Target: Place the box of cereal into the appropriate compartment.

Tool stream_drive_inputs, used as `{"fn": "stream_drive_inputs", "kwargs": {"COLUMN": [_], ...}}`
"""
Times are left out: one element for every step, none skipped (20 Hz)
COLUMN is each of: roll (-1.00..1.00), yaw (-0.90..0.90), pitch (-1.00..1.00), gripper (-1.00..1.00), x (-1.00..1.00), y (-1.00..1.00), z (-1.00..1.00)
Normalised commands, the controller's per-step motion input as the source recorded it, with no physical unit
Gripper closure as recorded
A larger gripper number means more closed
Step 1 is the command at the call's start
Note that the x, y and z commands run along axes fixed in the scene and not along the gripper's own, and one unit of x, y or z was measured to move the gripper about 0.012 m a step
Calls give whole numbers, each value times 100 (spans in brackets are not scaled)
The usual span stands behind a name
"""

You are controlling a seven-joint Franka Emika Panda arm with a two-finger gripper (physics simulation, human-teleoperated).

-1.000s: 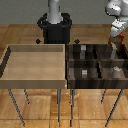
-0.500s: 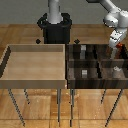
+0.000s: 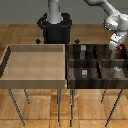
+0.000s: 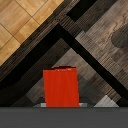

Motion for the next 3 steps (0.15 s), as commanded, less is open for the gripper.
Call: {"fn": "stream_drive_inputs", "kwargs": {"roll": [0, 0, 0], "yaw": [0, 0, 0], "pitch": [0, 0, 0], "gripper": [100, 100, 100], "x": [0, 0, 0], "y": [0, 0, 0], "z": [0, 0, 0]}}
